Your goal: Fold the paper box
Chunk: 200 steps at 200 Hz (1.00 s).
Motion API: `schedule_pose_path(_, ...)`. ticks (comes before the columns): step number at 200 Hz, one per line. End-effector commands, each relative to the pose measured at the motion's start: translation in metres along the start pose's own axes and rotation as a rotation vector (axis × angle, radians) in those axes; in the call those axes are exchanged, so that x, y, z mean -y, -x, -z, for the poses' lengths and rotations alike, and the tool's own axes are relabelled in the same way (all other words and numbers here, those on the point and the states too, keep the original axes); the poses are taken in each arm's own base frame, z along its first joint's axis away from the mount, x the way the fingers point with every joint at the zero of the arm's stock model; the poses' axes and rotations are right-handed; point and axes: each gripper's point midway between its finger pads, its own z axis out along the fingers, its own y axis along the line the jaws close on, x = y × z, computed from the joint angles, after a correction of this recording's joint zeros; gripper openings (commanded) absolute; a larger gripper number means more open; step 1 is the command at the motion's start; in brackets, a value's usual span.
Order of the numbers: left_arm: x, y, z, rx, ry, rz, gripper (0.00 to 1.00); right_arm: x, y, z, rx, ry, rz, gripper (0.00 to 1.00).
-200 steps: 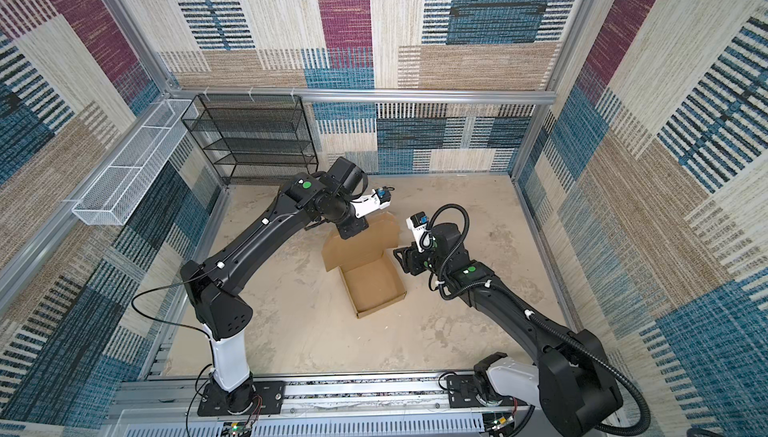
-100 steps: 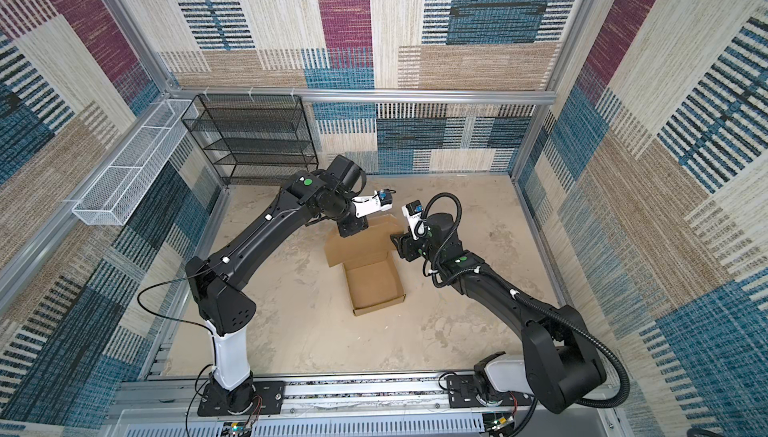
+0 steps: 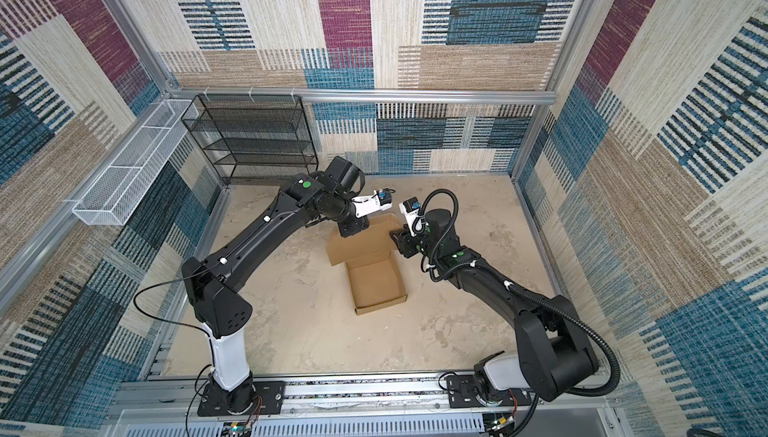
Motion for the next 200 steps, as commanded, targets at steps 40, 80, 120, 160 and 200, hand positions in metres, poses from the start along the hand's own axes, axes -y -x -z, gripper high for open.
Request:
schedule_pose_path(40,-0.0035,0.0047,0.0029,0.036,0.027,0.030,0.00,-0.0093,0.0099,-0.0007,0.045,0.055,-0.011,0.40)
schedule_pose_path(80,-0.0052,0.0066,0.0047,0.053,0.042,0.036,0.00,-0.0108,0.0114,-0.0016,0.044,0.063,-0.021,0.34)
schedule_pose_path(120,-0.0059,0.0091,0.0043,0.062,0.045,0.044,0.00,-0.0124,0.0079,-0.0021,0.037,0.071,-0.032,0.31)
schedule_pose_path(160,-0.0052,0.0110,0.0051,0.068,0.042,0.048,0.00,-0.0108,0.0077,-0.0026,0.041,0.060,-0.039,0.24)
schedule_pose_path(200,-0.0034,0.0121,0.0062,0.072,0.039,0.050,0.00,-0.0080,0.0073,-0.0042,0.045,0.044,-0.043,0.17)
